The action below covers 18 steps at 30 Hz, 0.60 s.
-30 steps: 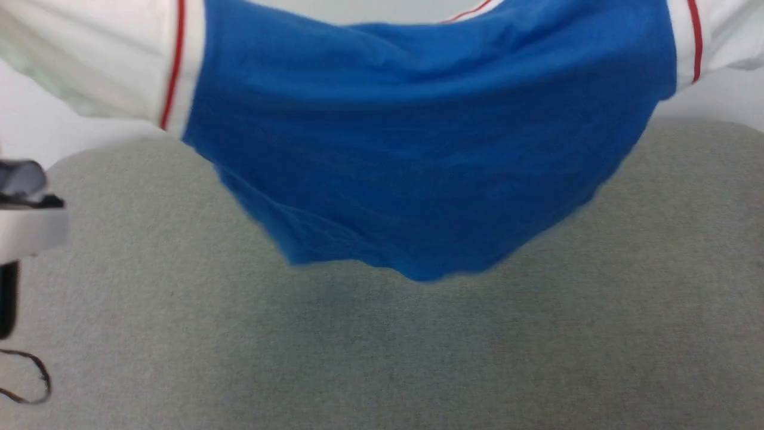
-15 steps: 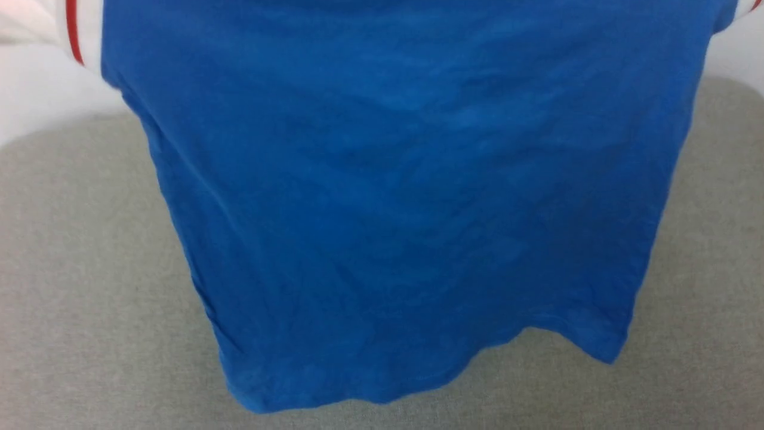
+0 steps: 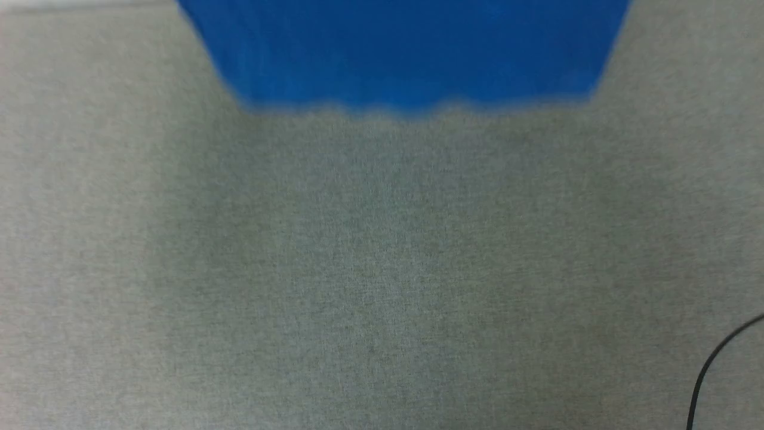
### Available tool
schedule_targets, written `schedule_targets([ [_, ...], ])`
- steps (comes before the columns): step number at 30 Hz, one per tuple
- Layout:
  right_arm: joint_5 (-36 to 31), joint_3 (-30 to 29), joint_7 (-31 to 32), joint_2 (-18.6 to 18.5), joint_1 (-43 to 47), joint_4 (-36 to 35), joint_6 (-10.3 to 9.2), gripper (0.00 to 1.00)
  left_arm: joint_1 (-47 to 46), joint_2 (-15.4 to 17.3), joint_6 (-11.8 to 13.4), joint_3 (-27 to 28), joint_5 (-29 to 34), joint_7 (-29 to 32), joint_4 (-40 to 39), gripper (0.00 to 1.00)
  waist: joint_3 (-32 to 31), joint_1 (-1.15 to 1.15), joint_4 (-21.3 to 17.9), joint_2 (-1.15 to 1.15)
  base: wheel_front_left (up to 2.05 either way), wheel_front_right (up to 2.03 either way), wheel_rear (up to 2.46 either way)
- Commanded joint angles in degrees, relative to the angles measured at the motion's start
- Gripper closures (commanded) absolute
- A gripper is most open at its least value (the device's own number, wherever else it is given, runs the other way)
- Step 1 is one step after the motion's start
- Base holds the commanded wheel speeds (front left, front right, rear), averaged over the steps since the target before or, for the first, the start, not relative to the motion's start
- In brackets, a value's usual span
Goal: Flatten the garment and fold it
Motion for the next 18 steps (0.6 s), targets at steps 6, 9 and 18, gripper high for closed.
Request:
schedule_targets([
  [6, -3.7, 1.7, -7.0, 3.4, -9.1, 10.7, -0.05, 1.00, -10.2, -4.0, -2.1, -0.9, 1.1, -6.9, 10.2, 1.00, 6.7, -0.03, 0.9, 0.00, 0.00, 0.00, 0.00],
  [9, -4.0, 1.5, -8.4, 4.4, -9.9, 13.4, -0.05, 1.00, -10.9, -4.9, -2.5, -1.5, 1.3, -8.4, 12.6, 1.00, 7.0, -0.03, 1.2, 0.00, 0.00, 0.00, 0.00],
  [18, -1.2, 6.5, -12.7, 7.9, -3.7, 19.9, -0.05, 1.00, -0.7, -7.5, -3.4, -3.5, 0.4, -12.5, 18.5, 1.00, 7.0, -0.03, 2.1, 0.00, 0.00, 0.00, 0.00],
])
